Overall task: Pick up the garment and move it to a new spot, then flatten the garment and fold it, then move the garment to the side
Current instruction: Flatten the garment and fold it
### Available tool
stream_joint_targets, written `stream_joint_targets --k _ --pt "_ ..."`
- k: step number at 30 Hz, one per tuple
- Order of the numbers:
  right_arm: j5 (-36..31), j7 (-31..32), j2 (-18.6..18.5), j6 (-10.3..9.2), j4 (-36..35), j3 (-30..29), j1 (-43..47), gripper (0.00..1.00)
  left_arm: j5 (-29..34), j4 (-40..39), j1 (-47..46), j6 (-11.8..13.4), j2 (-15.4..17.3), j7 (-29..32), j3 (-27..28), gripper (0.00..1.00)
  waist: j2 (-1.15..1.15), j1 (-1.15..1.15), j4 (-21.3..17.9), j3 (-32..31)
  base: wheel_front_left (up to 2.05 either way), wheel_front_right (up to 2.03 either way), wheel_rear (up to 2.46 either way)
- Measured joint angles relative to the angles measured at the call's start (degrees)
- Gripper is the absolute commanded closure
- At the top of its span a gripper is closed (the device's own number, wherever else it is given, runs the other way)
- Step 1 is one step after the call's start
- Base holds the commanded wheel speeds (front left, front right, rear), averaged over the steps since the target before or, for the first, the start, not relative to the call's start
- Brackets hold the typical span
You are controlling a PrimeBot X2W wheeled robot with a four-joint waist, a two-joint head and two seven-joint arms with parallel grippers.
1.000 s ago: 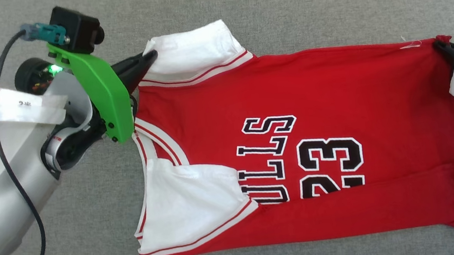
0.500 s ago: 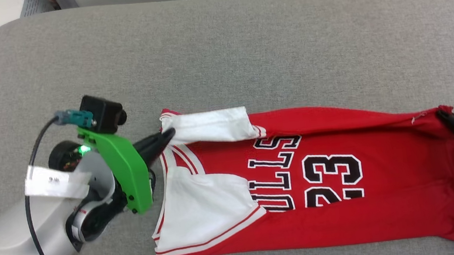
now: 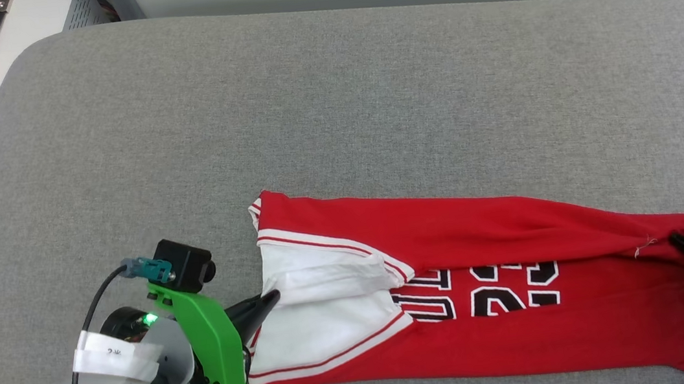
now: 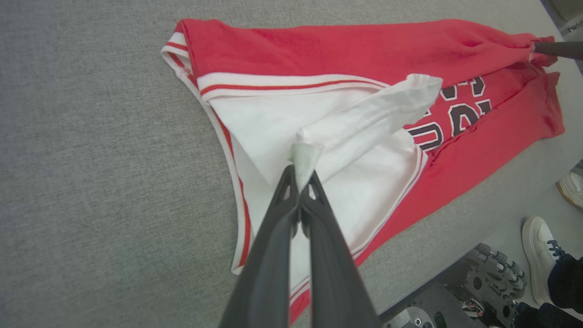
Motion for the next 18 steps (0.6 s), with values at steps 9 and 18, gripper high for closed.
stream_joint_targets --k 9,18 --pt "0.13 1.12 -1.4 0.0 -0.98 -0.03 1.17 1.0 -0.22 0.14 0.76 0.68 0.15 -0.44 -0.01 1.0 0.0 0.0 0.17 0.0 0.0 0.0 0.0" --pt "0.94 4.63 -1.76 0.0 -1.82 -0.46 3.39 1.0 -0.35 0.41 1.4 1.04 0.27 0.11 -0.55 1.0 0.0 0.0 0.31 0.25 0.0 0.0 0.0"
